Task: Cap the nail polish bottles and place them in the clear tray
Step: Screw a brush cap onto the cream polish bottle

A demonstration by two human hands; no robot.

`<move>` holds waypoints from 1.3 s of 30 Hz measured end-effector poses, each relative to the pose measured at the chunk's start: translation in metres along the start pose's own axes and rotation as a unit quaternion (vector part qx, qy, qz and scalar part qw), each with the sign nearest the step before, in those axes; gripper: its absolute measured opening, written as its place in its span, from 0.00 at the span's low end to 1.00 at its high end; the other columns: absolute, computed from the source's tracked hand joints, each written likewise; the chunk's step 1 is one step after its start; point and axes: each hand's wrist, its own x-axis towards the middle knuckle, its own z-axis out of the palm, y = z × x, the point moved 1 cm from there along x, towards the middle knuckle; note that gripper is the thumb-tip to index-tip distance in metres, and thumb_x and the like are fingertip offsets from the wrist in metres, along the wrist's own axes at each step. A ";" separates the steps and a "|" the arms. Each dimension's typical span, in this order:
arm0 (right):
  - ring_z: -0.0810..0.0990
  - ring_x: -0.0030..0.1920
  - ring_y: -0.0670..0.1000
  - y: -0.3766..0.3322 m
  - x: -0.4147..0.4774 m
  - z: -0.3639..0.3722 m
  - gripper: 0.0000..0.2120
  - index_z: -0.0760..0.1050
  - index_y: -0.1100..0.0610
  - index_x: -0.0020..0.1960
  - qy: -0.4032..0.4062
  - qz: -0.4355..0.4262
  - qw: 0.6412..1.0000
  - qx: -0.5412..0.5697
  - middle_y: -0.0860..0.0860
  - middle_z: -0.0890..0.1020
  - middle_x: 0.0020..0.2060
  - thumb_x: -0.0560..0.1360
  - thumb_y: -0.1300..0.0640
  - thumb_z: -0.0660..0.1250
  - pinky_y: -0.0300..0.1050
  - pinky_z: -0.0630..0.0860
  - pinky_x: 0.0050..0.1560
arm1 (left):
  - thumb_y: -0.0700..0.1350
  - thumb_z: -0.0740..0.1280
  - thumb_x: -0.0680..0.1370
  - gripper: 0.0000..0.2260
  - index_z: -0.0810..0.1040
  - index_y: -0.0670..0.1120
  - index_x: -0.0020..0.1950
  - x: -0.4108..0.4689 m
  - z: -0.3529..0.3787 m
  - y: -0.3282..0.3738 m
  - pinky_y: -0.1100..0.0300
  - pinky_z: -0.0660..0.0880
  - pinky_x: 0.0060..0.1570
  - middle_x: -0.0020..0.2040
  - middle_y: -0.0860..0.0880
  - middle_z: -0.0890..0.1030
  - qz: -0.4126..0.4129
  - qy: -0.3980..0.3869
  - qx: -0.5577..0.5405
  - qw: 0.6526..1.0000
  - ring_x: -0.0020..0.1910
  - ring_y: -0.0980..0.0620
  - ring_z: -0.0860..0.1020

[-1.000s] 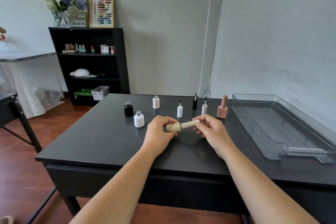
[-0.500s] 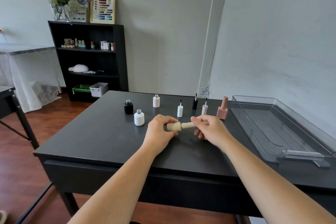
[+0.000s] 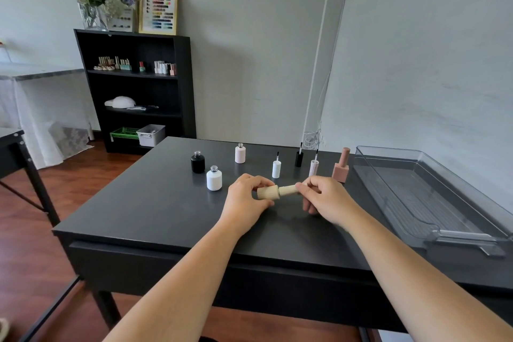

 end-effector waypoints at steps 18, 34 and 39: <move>0.78 0.32 0.45 -0.003 -0.001 0.002 0.06 0.77 0.49 0.40 0.035 -0.008 0.999 -0.005 0.50 0.82 0.33 0.75 0.51 0.65 0.43 0.76 0.41 | 0.37 0.74 0.67 0.14 0.82 0.52 0.48 -0.001 -0.002 0.001 0.81 0.65 0.43 0.45 0.57 0.81 -0.006 -0.012 -0.007 1.000 0.46 0.66 0.74; 0.77 0.31 0.41 -0.009 -0.001 0.003 0.10 0.77 0.43 0.40 0.049 -0.054 0.997 -0.002 0.46 0.80 0.30 0.76 0.57 0.67 0.42 0.77 0.41 | 0.38 0.75 0.67 0.14 0.82 0.53 0.48 0.000 -0.001 -0.001 0.73 0.69 0.43 0.43 0.58 0.82 -0.017 -0.024 -0.017 0.999 0.44 0.62 0.77; 0.80 0.37 0.43 -0.007 -0.004 0.006 0.10 0.81 0.44 0.43 0.043 -0.039 0.991 0.120 0.47 0.83 0.35 0.75 0.59 0.68 0.37 0.76 0.42 | 0.38 0.75 0.67 0.14 0.82 0.54 0.47 0.000 -0.001 -0.001 0.68 0.73 0.47 0.44 0.57 0.83 -0.020 -0.019 -0.042 0.999 0.44 0.60 0.78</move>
